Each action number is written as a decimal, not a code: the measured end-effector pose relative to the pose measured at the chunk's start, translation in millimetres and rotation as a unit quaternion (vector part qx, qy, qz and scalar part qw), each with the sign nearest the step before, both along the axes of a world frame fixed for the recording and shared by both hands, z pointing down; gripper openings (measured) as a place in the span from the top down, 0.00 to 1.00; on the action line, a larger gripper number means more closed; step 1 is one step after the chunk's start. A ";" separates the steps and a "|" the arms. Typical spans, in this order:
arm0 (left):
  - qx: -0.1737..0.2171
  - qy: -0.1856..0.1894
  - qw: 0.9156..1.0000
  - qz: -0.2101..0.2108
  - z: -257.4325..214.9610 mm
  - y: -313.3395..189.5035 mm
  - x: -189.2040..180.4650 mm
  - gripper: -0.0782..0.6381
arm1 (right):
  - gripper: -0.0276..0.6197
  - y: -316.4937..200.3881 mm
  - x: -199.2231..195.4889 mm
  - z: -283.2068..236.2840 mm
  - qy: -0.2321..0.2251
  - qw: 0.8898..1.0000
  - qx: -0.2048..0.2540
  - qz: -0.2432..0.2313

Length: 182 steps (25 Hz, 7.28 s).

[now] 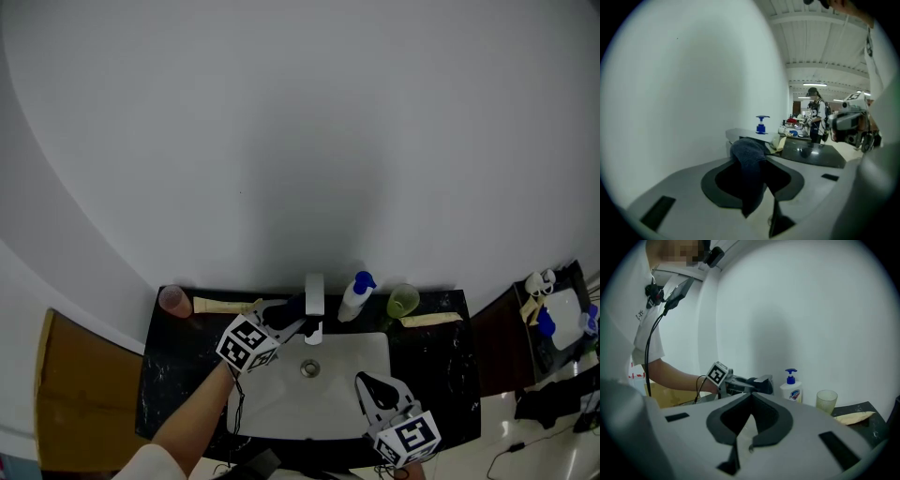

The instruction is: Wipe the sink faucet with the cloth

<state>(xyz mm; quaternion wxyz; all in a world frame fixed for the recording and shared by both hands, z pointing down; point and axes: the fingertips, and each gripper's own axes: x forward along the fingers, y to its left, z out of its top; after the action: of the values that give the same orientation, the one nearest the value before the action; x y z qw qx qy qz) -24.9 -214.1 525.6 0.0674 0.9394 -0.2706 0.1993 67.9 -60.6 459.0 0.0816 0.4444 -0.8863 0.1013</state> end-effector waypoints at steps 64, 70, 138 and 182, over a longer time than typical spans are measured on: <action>-0.013 0.076 0.996 -0.034 -52.2 -29.0 -10.1 0.72 | 0.95 -10.2 17.8 24.1 -0.013 1.000 -0.024 0.012; -0.120 -0.013 0.990 -0.074 61.9 -25.6 -28.6 0.72 | 0.95 -5.3 23.0 33.7 -0.012 0.999 -0.032 0.016; 0.245 -0.370 0.893 0.072 49.5 -39.9 -10.1 0.72 | 0.95 9.6 38.5 32.8 -0.003 0.998 -0.032 0.050; -0.193 0.075 0.968 0.142 -11.6 52.1 37.8 0.72 | 0.95 24.8 49.8 37.6 -0.002 0.997 -0.035 0.067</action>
<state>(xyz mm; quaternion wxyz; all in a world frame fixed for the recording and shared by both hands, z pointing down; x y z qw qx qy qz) 13.0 -162.0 514.0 0.2382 0.9497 -0.0852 0.1847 117.7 -35.9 496.6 0.0881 0.4998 -0.8505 0.1384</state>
